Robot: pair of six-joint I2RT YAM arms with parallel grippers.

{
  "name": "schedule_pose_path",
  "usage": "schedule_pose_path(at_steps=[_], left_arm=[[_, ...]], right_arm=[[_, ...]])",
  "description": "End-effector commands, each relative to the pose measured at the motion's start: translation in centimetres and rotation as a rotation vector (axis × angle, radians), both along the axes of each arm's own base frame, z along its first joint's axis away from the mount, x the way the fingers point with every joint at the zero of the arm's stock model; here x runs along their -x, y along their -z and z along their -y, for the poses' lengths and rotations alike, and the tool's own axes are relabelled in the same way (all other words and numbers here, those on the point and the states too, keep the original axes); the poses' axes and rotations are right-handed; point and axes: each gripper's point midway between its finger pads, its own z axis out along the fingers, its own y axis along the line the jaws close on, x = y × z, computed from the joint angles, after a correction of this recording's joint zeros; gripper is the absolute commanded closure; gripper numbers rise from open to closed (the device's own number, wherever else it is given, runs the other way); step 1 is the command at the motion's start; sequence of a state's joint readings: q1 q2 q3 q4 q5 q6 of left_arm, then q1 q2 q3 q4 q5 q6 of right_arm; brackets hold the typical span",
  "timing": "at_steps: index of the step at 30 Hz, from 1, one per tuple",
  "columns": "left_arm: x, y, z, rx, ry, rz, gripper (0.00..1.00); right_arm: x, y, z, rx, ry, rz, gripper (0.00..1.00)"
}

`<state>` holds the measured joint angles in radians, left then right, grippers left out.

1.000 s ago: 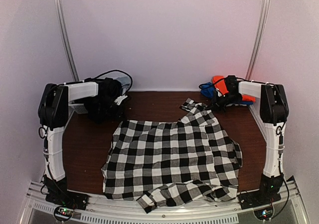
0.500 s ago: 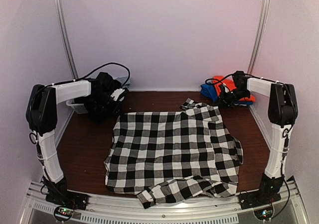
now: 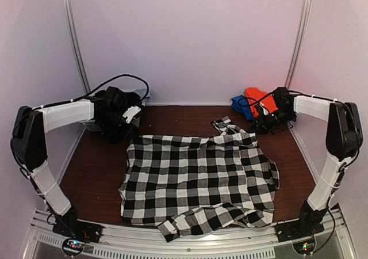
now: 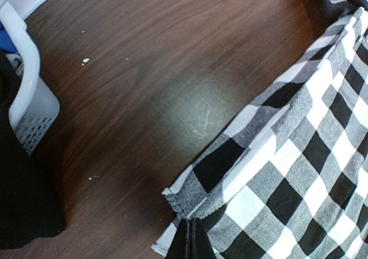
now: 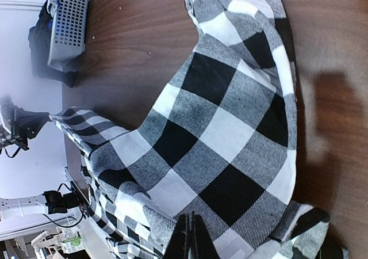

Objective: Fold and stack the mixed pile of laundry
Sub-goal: Fold the flattened shirt at the center of the board.

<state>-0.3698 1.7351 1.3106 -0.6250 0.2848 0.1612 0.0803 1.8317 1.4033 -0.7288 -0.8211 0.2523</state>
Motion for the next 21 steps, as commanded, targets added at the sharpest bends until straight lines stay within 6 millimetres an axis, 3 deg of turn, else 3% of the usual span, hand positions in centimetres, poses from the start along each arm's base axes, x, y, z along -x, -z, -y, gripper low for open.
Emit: schedule_pose_path(at_steps=[1,6,9,13,16,21], left_arm=[[3.2,1.4,0.7,-0.115,0.091,0.04,1.0],[6.7,6.1,0.6,-0.292,0.157,-0.017,1.0],[6.7,8.3,-0.8,-0.385,0.118,-0.054,1.0],[5.9,9.4,-1.4,-0.435,0.085,-0.057,1.0],[5.0,9.6,-1.0,-0.44,0.074,-0.058,1.0],[3.5,8.9,0.0,-0.419,0.062,-0.036,1.0]], right_arm=[[3.5,2.3,0.5,0.048,-0.01,-0.043,1.0],[6.6,6.8,0.1,0.073,-0.008,-0.142,1.0],[8.0,9.7,0.6,0.106,0.01,-0.208,1.0],[8.9,12.5,1.4,0.164,0.017,-0.269,1.0],[7.7,13.2,2.1,0.214,0.026,-0.262,1.0],[3.5,12.5,2.9,0.234,0.05,-0.214,1.0]])
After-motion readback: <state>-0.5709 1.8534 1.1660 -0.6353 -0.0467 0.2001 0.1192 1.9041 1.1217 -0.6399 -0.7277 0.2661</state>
